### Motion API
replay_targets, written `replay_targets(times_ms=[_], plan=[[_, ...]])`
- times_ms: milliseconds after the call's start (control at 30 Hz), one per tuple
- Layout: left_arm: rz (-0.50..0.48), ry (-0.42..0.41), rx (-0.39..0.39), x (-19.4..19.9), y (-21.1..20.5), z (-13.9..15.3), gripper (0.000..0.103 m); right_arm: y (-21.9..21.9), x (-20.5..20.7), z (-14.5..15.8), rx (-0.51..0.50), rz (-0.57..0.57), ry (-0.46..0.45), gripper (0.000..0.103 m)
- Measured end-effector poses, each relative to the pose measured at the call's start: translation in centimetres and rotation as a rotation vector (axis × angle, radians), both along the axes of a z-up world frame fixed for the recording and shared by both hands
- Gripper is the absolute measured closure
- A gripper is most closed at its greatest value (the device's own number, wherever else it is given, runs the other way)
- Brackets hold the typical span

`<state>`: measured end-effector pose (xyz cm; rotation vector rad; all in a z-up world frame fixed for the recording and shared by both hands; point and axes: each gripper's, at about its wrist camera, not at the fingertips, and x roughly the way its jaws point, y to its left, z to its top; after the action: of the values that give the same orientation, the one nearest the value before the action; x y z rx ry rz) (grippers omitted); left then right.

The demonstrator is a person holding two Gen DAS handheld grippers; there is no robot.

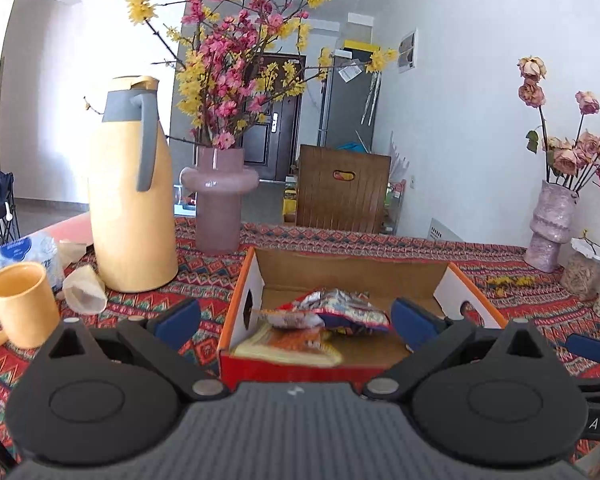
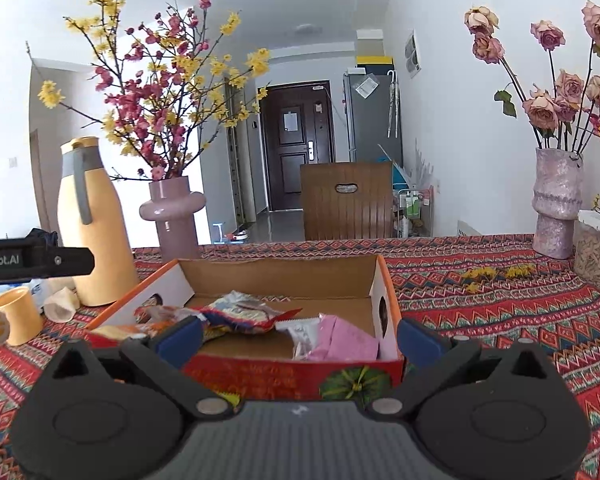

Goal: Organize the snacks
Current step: 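Move both tools back to the snack pile in front of the box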

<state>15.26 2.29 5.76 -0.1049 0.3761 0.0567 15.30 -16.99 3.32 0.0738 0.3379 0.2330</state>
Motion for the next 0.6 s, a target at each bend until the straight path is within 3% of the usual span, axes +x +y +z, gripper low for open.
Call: replay_targets(times_ms=[600], plan=[[-0.003,0.094,-0.019,-6.1,0.1,-3.0,0.000,-1.0,-6.3,-2.5,0.011,0.022,0.071,0.000]])
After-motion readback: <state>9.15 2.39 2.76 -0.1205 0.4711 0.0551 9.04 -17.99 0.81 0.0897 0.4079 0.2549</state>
